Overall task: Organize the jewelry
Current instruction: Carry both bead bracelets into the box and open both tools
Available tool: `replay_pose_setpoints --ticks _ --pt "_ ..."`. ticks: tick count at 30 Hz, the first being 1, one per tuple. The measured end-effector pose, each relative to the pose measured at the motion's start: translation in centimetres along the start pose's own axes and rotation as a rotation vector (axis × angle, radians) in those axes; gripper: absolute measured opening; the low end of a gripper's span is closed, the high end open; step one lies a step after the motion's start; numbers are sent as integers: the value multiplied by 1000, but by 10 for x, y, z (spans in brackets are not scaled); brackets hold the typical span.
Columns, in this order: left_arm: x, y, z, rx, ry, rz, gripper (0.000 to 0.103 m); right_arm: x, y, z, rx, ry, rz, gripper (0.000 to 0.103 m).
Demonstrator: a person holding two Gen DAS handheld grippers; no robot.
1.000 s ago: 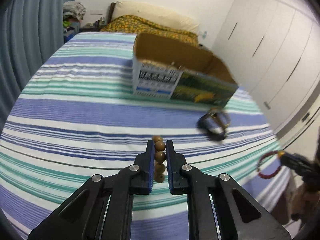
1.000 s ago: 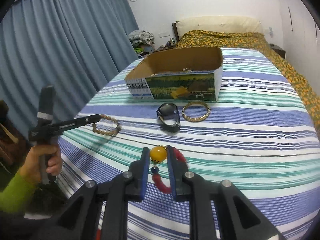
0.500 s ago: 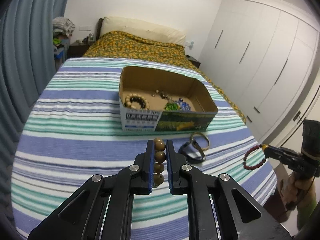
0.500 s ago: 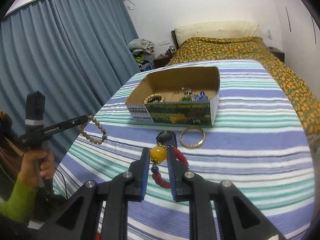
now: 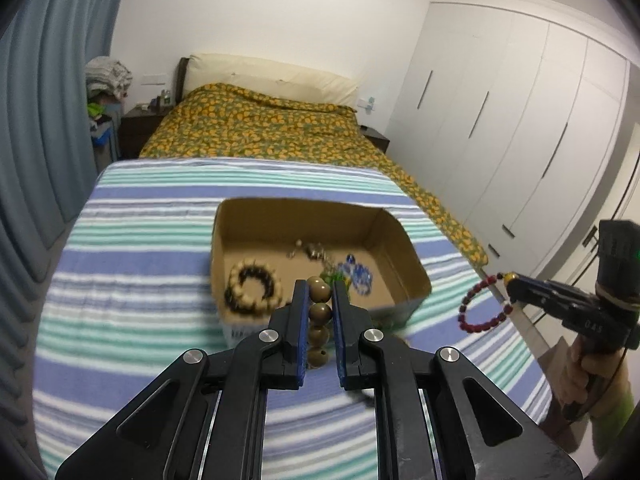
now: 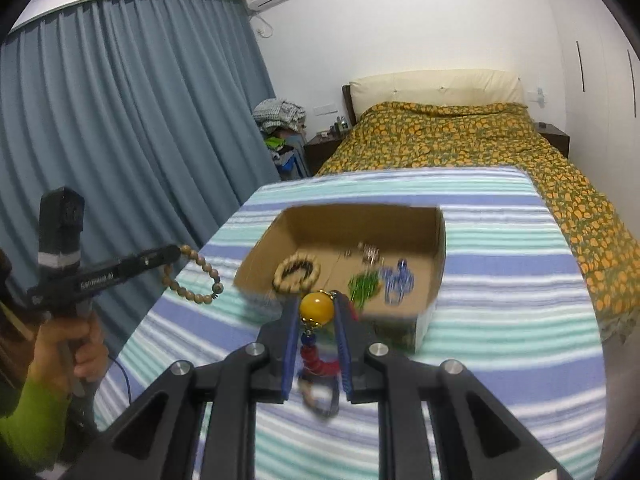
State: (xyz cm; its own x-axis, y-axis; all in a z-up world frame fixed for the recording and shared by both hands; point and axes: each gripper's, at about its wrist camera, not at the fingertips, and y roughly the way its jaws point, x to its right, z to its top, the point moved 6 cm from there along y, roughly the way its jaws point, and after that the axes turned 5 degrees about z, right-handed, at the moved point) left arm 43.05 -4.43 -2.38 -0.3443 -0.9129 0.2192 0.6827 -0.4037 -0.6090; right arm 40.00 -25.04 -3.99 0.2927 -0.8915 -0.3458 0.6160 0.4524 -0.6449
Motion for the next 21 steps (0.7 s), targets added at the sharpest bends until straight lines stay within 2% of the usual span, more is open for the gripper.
replay_pose_setpoints --ticks 7,13,19,21 --pt "2 68 29 -53 2 -4 10 33 53 34 -45 9 -34 18" --pt "1 129 32 -120 -2 4 10 62 99 32 -133 23 -83 18" --pt "-1 174 22 -183 9 35 10 80 142 23 -206 63 -114 18" --pt "1 182 18 -194 20 48 11 83 153 21 -216 80 -98 21"
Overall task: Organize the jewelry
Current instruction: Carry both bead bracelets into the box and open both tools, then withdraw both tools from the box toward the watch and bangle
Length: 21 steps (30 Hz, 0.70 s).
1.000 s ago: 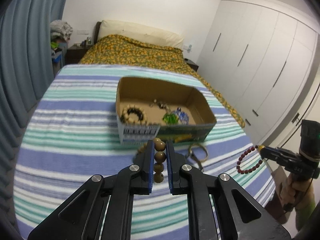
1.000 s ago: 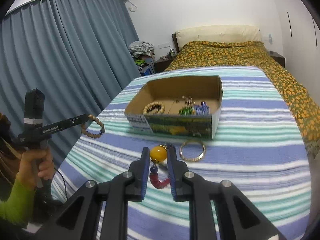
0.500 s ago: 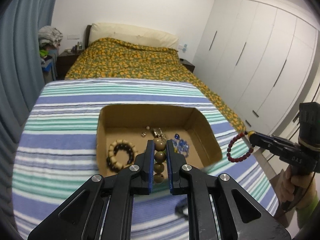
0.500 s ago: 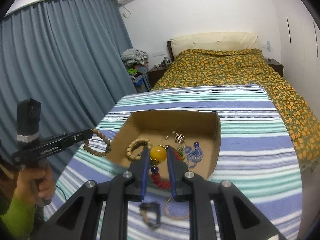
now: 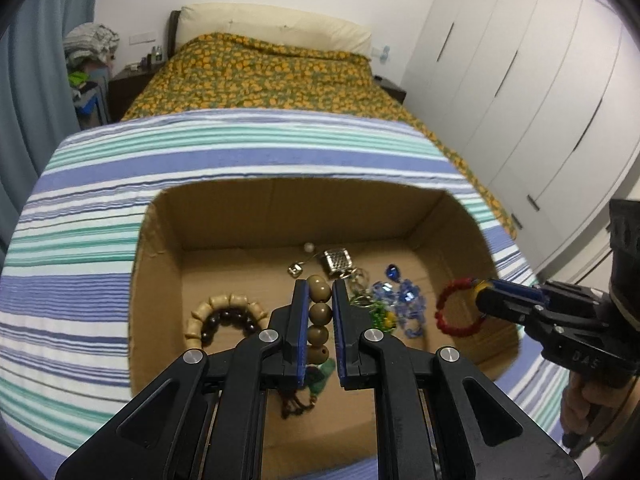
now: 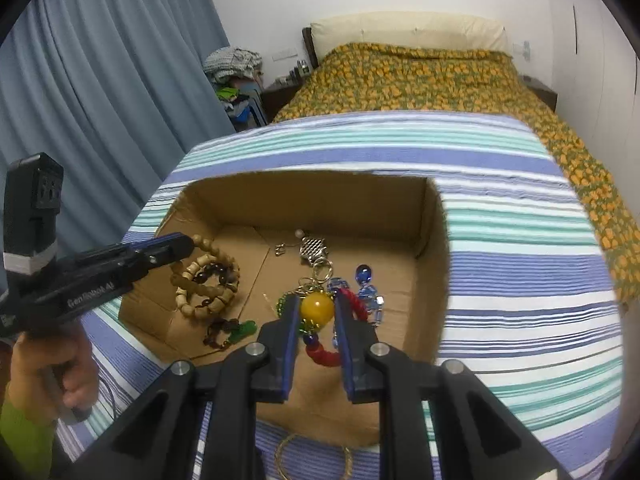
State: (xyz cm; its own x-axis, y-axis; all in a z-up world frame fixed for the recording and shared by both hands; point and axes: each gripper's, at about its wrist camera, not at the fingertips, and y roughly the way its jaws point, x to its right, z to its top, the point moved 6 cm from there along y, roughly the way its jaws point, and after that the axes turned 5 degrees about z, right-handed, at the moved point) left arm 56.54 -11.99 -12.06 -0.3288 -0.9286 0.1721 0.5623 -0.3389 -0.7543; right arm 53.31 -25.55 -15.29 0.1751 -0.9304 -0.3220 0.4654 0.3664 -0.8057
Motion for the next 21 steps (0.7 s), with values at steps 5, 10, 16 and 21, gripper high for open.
replay_pose_setpoints --ticks 5,10,16,21 --pt "-8 -3 -1 14 -29 80 92 -11 -13 7 103 20 71 52" --pt "-16 -58 -8 103 -31 126 97 -25 -71 3 228 -45 34 55" --pt "-18 -129 -32 187 7 227 100 -41 -135 -30 306 -140 -55 59" --pt "-13 -165 -64 215 7 263 100 -50 -164 -68 309 -160 -89 59"
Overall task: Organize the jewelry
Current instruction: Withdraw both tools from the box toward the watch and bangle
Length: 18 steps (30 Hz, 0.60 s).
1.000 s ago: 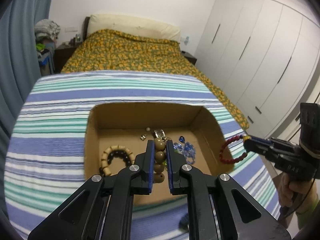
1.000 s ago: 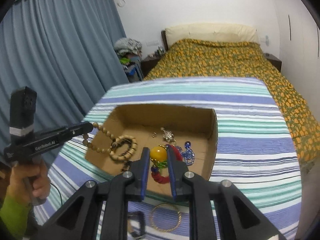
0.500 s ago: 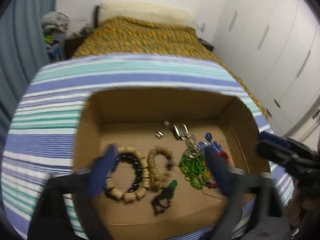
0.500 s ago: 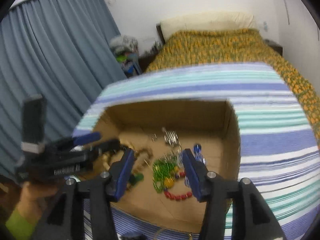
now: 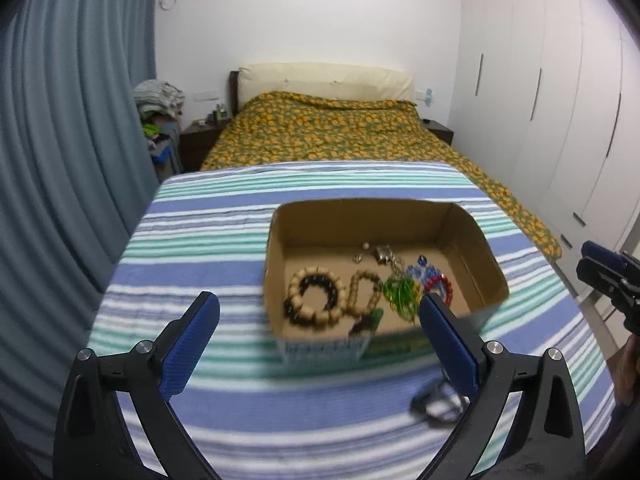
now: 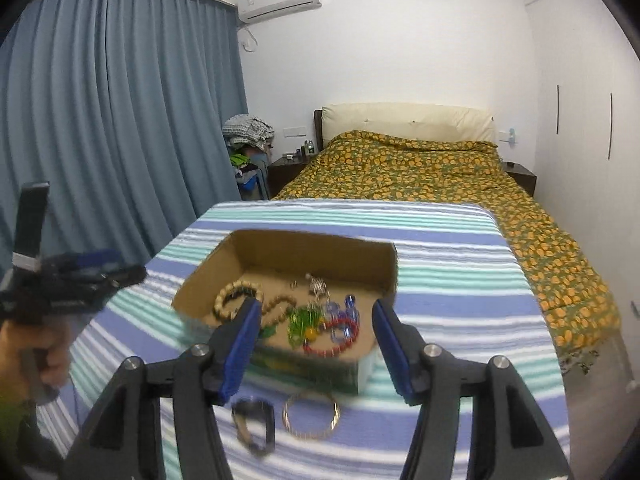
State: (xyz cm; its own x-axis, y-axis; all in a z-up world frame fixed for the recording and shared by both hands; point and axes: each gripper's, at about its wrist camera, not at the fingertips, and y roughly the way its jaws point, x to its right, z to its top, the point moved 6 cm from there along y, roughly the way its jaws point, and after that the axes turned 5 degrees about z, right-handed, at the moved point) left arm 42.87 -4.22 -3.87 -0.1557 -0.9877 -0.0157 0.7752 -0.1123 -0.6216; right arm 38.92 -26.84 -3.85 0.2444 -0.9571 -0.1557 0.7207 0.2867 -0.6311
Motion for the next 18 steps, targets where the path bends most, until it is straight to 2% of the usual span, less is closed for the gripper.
replay_pose_setpoints --ticks 9,13,18 --pt "8 -45 -47 25 29 27 100 -2 -34 -45 -3 -11 -49 59" --pt "14 -40 -79 -23 11 -3 100 -6 -44 -64 0 -9 -70 59" --pt "31 -22 -124 -118 -23 -97 100 -4 -39 -106 -53 5 -85 59"
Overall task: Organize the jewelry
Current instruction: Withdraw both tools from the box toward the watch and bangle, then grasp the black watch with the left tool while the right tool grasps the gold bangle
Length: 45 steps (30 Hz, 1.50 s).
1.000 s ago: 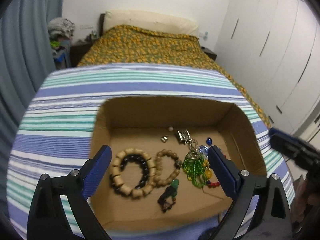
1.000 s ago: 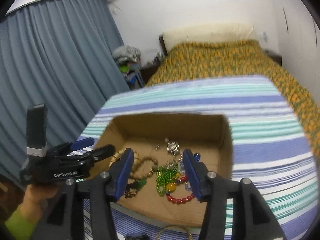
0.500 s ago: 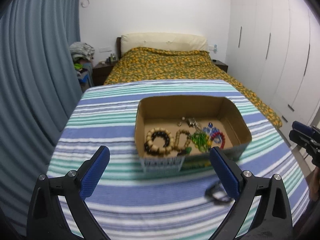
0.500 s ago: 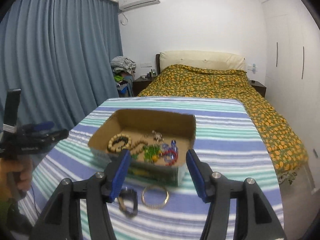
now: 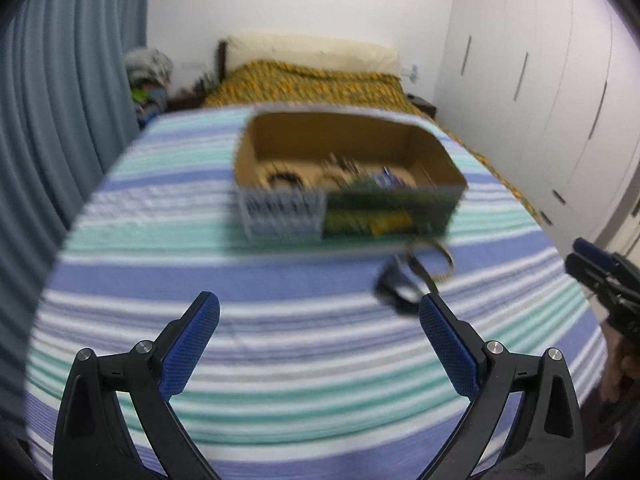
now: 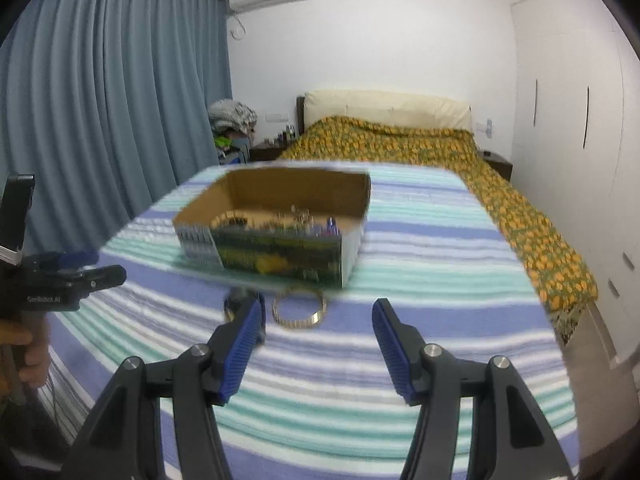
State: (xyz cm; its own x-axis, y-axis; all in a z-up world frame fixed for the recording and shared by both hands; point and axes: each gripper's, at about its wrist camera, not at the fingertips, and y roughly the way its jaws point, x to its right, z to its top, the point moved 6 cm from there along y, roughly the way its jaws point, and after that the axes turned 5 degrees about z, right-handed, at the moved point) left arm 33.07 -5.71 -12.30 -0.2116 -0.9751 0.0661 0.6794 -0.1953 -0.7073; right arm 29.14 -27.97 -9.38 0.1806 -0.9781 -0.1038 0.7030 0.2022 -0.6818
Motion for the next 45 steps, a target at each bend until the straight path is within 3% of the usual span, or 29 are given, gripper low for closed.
replay_pose_setpoints --ticks 4,8,13,18,20,22,23,26,27,28,30,31,33,37,38,39,45 --pt "25 26 -13 -39 -6 -74 100 0 14 -27 -63 11 13 59" --pt "41 60 -3 -64 -5 -89 100 0 20 -30 -76 15 21 59" --pt "51 107 5 -133 13 -70 100 10 26 -29 -84 30 24 59" --pt "59 129 7 -154 55 -51 98 17 39 -30 -108 18 24 59" --pt "64 133 7 -154 75 -53 92 21 52 -29 -134 12 30 59" --pt "68 137 7 -163 92 -67 74 27 70 -30 -177 22 38 59" --pt "70 138 6 -166 99 -75 71 30 79 -30 -194 34 43 59" --pt "78 136 3 -149 132 -96 45 35 103 -28 -233 63 55 59" --pt "80 134 1 -144 144 -107 28 34 109 -27 -239 68 62 59" --pt "82 133 0 -139 156 -113 21 33 118 -23 -245 72 73 59" --pt "82 129 -2 -133 162 -110 19 28 132 -16 -248 67 85 58" --pt "80 126 -3 -130 157 -113 18 25 140 -13 -253 59 87 56" --pt "74 120 -3 -125 149 -112 17 19 155 -11 -275 36 81 38" --pt "60 112 3 -116 129 -110 16 7 178 -14 -321 -31 46 28" --pt "57 111 4 -112 126 -109 16 5 182 -17 -331 -51 25 12" --pt "54 110 8 -108 122 -109 16 4 182 -17 -323 -59 15 7" --pt "33 96 12 -89 77 -124 15 -1 160 -18 -304 -57 28 6"
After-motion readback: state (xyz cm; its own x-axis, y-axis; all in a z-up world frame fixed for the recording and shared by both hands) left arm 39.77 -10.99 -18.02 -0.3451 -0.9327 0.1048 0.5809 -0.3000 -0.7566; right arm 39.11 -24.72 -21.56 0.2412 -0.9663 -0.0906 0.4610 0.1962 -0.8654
